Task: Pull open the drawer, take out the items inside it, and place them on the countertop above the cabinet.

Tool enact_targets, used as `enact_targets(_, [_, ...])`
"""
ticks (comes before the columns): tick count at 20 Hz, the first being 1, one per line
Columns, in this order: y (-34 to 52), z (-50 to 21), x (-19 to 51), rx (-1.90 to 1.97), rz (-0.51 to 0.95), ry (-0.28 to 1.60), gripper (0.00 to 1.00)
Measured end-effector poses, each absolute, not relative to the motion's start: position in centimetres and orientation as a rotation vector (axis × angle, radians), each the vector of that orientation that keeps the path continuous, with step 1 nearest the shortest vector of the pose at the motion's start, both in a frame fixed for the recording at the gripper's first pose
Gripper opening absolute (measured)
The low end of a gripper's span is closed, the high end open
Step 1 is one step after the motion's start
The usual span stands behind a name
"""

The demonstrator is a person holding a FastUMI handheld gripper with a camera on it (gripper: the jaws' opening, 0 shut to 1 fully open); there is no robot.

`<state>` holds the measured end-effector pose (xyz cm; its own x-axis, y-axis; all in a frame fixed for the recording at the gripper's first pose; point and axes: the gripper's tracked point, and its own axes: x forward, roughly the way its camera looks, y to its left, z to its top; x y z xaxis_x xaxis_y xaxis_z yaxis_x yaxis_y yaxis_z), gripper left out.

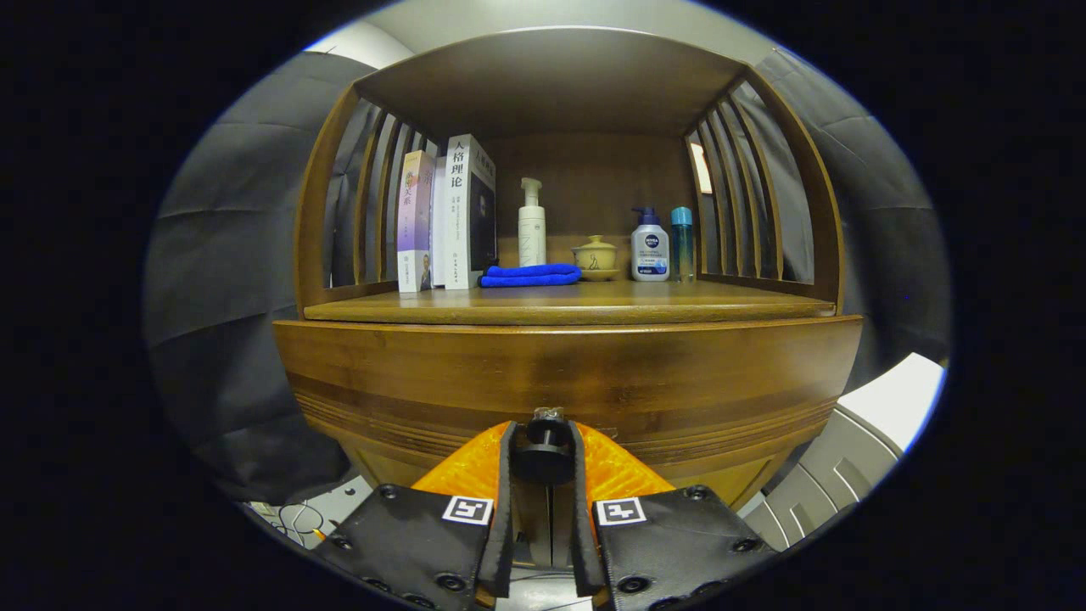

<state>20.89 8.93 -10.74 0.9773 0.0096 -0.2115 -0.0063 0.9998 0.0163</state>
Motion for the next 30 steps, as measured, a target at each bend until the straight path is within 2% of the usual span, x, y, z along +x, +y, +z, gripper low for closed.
enact_targets(20, [9.9, -10.9, 10.2, 0.025, 0.044, 0.201, 0.3])
enact_targets(29, [10.6, -11.2, 8.6, 0.0, 0.069, 0.187, 0.3])
enact_targets(30, [10.7, -11.3, 8.6, 0.008, 0.078, 0.192, 0.36])
